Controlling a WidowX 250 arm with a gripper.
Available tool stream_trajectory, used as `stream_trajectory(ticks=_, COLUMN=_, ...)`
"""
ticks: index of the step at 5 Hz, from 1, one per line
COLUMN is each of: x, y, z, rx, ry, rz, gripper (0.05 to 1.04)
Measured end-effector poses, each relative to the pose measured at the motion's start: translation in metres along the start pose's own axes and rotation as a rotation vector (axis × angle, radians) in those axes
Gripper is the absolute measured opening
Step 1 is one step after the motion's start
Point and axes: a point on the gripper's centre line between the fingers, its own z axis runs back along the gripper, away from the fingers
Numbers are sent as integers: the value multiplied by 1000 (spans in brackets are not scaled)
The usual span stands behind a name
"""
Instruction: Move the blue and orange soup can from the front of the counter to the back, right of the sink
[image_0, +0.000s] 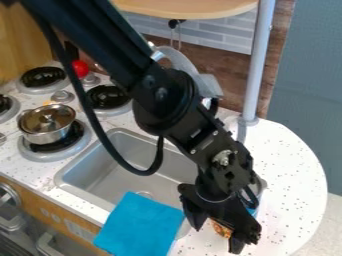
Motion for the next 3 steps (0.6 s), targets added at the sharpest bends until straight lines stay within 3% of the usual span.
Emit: stream_trajectory(ticks=3, x=41, y=11, z=-30, rx=52, ry=13, rz=105, gripper=1005)
